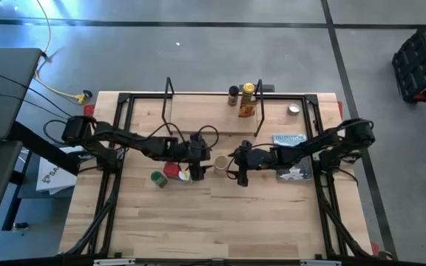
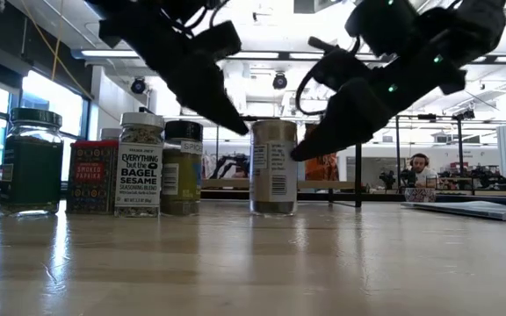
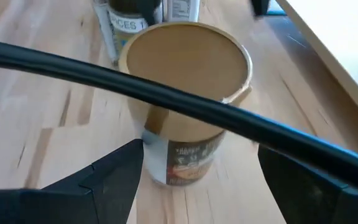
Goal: Shelf spices
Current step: Put the gold seasoning bottle on the shelf
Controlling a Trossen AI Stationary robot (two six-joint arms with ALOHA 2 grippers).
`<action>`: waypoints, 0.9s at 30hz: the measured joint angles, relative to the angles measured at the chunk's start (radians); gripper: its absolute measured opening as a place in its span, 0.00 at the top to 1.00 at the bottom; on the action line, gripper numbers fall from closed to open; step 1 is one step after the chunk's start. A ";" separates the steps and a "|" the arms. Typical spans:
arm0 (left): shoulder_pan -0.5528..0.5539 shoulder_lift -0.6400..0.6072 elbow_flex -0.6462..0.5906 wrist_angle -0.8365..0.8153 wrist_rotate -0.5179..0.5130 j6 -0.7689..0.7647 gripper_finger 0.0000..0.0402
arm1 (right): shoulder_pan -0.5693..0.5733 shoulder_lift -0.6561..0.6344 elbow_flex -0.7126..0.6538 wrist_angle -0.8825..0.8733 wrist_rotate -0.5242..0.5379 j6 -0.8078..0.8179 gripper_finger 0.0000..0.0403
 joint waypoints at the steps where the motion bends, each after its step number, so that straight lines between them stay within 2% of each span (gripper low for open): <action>1: -0.003 0.012 0.000 0.002 0.002 0.000 0.25 | -0.004 0.013 0.000 0.025 -0.002 -0.005 0.23; 4: -0.004 0.045 0.000 0.030 -0.001 -0.001 0.25 | -0.012 0.040 0.000 0.086 -0.023 -0.011 0.23; 8: 0.000 0.089 -0.001 0.084 -0.057 0.002 0.25 | -0.015 0.047 0.000 0.097 -0.057 -0.018 0.23; 14: 0.041 0.101 -0.002 0.113 -0.075 0.018 0.25 | 0.004 0.047 0.000 0.077 -0.013 0.009 0.23; 19: 0.079 0.100 0.000 0.134 -0.142 0.019 0.25 | 0.033 0.048 -0.001 0.055 -0.033 0.060 0.23; 23: 0.094 0.097 0.000 0.125 -0.160 0.020 0.25 | 0.066 0.048 -0.001 0.049 0.004 0.068 0.23; 27: 0.084 0.064 0.000 0.096 -0.139 0.020 0.25 | 0.093 0.048 -0.001 0.010 0.110 0.087 0.23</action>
